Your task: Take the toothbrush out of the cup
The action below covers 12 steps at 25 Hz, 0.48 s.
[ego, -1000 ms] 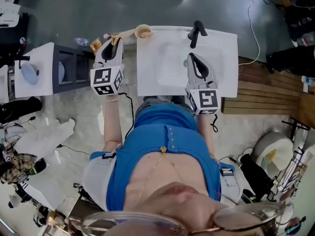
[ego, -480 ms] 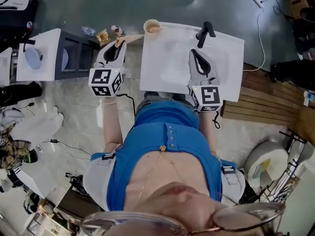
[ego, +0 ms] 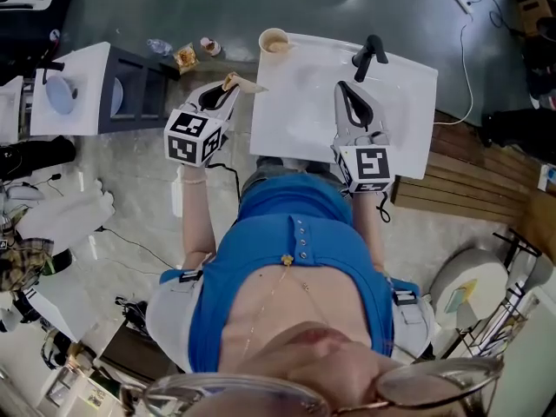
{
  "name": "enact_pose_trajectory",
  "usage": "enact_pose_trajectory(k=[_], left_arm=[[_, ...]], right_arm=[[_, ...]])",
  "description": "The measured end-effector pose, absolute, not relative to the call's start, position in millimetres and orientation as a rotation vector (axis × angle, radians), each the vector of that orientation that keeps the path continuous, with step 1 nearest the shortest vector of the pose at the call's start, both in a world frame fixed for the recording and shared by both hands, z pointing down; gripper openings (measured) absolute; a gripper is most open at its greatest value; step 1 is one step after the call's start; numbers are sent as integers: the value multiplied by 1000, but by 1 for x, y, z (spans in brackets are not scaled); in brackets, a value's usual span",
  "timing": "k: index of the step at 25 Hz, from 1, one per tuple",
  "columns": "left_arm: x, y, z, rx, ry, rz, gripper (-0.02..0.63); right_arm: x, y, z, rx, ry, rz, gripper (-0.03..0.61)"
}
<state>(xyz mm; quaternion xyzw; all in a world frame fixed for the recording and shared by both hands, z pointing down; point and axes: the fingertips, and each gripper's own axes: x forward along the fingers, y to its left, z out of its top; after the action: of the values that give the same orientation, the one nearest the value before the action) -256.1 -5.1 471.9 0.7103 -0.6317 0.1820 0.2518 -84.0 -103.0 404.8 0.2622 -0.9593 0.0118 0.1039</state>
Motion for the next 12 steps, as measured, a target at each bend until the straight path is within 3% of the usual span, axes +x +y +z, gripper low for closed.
enact_pose_trajectory(k=[12], left_arm=[[-226, 7, 518, 1946, -1326, 659, 50]], right_arm=[[-79, -106, 415, 805, -2802, 59, 2]])
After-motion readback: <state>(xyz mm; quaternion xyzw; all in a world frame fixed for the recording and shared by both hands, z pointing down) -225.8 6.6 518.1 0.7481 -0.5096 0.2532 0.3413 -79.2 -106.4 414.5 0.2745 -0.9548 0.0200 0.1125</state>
